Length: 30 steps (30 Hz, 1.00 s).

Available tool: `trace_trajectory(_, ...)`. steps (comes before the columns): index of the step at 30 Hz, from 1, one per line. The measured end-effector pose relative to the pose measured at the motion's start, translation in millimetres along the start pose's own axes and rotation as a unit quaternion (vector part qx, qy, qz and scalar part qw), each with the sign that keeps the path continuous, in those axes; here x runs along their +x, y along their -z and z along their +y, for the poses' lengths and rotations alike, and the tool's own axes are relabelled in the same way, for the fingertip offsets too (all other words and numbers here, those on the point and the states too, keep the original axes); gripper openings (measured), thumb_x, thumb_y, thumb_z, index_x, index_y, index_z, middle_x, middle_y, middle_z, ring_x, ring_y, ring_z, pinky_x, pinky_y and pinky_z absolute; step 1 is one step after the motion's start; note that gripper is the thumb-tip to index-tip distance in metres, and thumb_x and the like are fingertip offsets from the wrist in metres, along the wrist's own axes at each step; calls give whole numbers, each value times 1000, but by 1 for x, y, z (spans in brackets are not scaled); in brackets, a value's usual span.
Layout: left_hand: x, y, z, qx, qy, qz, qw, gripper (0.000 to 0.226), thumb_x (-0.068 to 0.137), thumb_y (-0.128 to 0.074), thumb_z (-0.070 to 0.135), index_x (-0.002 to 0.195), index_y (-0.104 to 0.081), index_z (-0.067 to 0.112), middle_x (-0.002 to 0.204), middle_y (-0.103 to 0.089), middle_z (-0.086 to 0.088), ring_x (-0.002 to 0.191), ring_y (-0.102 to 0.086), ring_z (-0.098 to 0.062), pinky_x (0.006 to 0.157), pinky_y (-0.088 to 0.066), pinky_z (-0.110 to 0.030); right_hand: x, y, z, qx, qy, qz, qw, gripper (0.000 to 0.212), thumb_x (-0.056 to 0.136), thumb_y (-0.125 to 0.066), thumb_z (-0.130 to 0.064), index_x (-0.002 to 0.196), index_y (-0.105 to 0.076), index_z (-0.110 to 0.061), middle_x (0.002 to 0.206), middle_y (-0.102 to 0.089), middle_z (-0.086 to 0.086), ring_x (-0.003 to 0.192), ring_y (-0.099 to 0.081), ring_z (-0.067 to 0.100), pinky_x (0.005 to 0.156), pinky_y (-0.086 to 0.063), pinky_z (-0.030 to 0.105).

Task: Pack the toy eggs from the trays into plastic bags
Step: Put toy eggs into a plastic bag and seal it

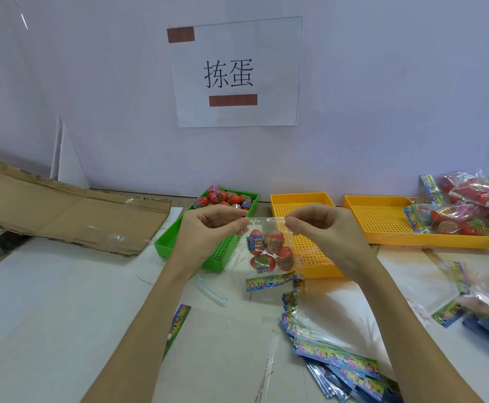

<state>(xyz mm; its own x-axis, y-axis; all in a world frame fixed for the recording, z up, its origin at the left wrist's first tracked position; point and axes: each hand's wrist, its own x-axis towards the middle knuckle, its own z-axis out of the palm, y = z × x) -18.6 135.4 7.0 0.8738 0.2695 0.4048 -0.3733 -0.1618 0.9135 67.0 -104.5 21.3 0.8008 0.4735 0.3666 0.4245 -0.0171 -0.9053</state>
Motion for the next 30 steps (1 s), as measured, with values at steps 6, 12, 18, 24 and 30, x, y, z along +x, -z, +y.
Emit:
trace_trajectory(6,1,3,-1,4,5,3,1000,13,85,-84,8,98,-83,8,86,-80,-14,78,-77,-26,76,-61,-25,2,-2,4,11,4,2,1000,20,94,-75,-15,114,-73,-17,85,-78,4,80,-74,19,76,-59,23)
trace_trajectory(12,0,3,2,21,-1,-6,1000,14,85,-83,7,99,-82,7,85,-80,-13,78,-78,-26,76,-60,-23,3,-3,5,-10,2,25,1000,14,94,-74,-15,108,-74,-14,83,-79,1,73,-73,16,72,-58,24)
trace_trajectory(18,-1,3,6,33,19,-56,998,25,85,-84,16,109,-79,15,92,-79,-9,83,-76,-23,81,-59,-25,3,-4,6,-28,15,9,999,11,95,-73,-13,105,-76,-13,83,-78,-1,74,-72,13,71,-57,21)
trace_trajectory(24,-2,1,8,65,22,-66,995,19,83,-86,17,101,-82,20,93,-79,-4,86,-76,-16,79,-58,-19,4,-2,6,-22,14,17,1000,15,96,-71,-12,111,-73,-14,81,-78,1,73,-73,14,70,-58,22)
trace_trajectory(30,-4,0,14,92,50,-110,988,29,85,-82,37,112,-79,29,105,-78,3,97,-72,-13,86,-58,-24,4,-9,4,-42,20,-1,999,16,96,-71,-10,111,-72,-14,82,-78,-1,73,-72,15,71,-58,21)
